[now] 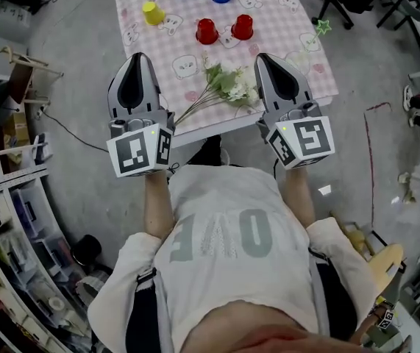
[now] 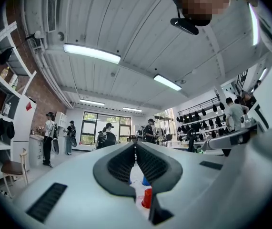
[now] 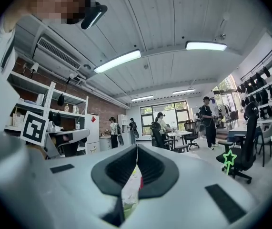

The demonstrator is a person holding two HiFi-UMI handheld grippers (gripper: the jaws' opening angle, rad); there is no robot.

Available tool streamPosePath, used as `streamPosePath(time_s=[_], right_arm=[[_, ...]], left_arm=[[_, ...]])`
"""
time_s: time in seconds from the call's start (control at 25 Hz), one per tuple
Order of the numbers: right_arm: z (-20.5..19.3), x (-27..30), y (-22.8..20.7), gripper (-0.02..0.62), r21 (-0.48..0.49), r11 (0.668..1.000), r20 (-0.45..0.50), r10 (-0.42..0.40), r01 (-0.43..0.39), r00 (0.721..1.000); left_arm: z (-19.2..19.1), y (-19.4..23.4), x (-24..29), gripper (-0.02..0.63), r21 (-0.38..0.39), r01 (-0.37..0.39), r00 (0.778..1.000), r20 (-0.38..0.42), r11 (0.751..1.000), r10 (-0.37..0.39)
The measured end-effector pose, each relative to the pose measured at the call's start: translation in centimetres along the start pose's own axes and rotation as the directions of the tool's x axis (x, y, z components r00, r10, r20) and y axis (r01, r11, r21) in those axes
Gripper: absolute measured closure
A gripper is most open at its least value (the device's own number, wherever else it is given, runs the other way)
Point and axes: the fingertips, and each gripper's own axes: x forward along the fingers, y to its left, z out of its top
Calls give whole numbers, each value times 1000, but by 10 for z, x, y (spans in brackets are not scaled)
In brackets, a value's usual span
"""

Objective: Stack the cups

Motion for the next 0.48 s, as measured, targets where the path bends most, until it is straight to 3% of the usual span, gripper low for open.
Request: streamPosePath(time_s=[0.24, 0.48], right_arm=[[13, 65, -14, 566, 59, 998, 3, 32, -32, 999], [12, 127, -24, 566, 46, 998, -22, 54, -53, 998]], left_arm=[[7, 23, 45, 572, 3, -14, 1000, 16, 1000, 14], [-12, 49, 91, 572, -2, -35, 999, -1, 999, 35]])
